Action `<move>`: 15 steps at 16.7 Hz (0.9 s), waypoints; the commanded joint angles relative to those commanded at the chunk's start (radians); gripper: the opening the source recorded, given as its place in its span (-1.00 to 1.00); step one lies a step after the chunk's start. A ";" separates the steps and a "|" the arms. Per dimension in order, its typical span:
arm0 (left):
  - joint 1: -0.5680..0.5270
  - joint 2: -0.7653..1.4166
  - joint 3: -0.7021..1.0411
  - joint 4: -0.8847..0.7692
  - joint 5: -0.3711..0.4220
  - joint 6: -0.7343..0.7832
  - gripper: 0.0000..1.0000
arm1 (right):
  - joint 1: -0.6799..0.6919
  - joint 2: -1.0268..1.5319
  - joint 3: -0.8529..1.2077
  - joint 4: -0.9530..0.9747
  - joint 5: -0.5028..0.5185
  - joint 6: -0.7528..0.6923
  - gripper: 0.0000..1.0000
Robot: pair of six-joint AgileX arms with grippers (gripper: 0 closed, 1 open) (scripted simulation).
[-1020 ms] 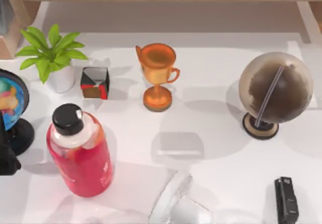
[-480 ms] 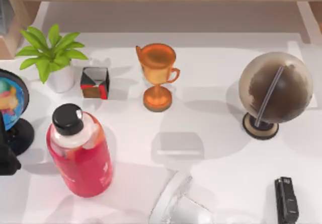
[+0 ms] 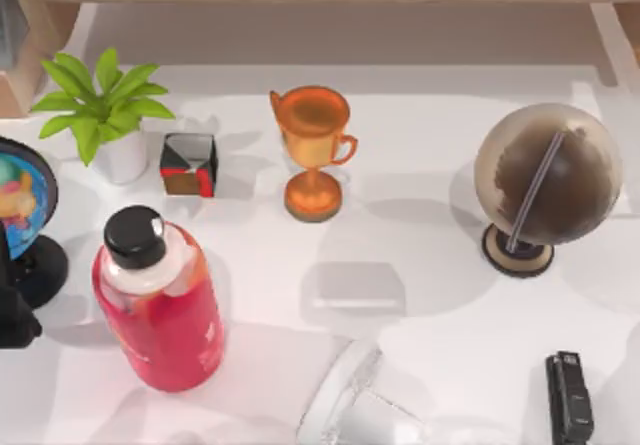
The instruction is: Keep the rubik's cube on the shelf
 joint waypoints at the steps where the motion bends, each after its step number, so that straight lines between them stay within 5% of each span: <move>1: 0.000 0.000 0.000 0.000 0.000 0.000 1.00 | 0.031 0.019 0.062 -0.105 0.016 0.040 1.00; 9: 0.000 0.000 0.000 0.000 0.000 0.000 1.00 | 0.237 0.185 0.425 -0.784 0.112 0.300 1.00; 15: 0.000 0.000 0.000 0.000 0.000 0.000 1.00 | 0.273 0.263 0.498 -0.964 0.141 0.371 1.00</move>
